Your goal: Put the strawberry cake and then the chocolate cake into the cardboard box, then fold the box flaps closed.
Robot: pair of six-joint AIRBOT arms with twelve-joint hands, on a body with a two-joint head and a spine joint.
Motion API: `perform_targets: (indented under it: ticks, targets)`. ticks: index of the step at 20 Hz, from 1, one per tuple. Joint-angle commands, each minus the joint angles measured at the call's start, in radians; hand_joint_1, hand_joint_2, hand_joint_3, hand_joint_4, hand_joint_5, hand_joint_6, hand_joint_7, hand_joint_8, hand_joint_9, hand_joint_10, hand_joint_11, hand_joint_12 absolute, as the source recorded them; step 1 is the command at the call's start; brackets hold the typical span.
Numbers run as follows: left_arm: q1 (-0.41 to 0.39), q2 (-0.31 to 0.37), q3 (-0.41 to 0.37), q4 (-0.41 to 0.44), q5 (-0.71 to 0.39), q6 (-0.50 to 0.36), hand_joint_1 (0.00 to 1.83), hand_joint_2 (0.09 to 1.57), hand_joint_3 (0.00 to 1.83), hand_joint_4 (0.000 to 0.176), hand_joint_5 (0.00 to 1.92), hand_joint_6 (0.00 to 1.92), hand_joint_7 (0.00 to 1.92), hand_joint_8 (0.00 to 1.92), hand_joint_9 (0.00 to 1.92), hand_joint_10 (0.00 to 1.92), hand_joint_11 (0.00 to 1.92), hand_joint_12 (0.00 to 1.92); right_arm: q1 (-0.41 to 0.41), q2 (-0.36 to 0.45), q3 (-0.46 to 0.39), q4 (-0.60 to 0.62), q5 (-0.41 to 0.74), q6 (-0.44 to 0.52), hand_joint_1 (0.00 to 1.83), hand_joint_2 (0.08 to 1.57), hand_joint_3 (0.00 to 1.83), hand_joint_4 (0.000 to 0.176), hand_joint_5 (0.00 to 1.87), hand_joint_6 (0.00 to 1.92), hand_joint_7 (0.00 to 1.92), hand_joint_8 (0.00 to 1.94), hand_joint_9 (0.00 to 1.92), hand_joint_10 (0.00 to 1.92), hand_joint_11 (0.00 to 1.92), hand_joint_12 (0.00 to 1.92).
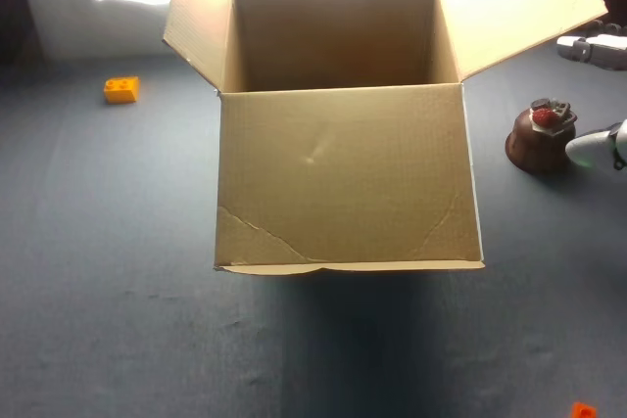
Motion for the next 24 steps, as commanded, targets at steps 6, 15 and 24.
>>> perform_targets:
  ticks: [6, 15, 24]
  targets:
    - [0.014, 0.056, -0.056, -0.014, 0.128, -0.07, 0.57, 1.08, 0.0, 0.0, 0.4, 0.0, 0.57, 0.0, 0.52, 0.52, 0.14, 1.44, -0.005, -0.079, 0.118, -0.008, 0.062, 0.058, 0.92, 1.0, 0.0, 0.0, 0.1, 0.0, 0.15, 0.0, 0.15, 0.0, 0.0, 0.52]
    - [-0.018, 0.047, 0.011, -0.029, 0.157, -0.073, 0.6, 1.08, 0.0, 0.0, 0.4, 0.0, 0.57, 0.0, 0.51, 0.52, 0.13, 1.42, -0.001, -0.135, 0.173, -0.041, 0.053, 0.04, 0.89, 1.02, 0.0, 0.0, 0.11, 0.0, 0.17, 0.0, 0.15, 0.0, 0.0, 0.5]
    - [0.015, 0.057, 0.018, -0.122, 0.203, -0.073, 0.6, 1.08, 0.0, 0.0, 0.41, 0.01, 0.57, 0.01, 0.52, 0.52, 0.14, 1.42, 0.02, -0.165, 0.203, -0.051, 0.05, 0.04, 0.87, 1.02, 0.0, 0.0, 0.11, 0.0, 0.18, 0.0, 0.17, 0.0, 0.0, 0.53]
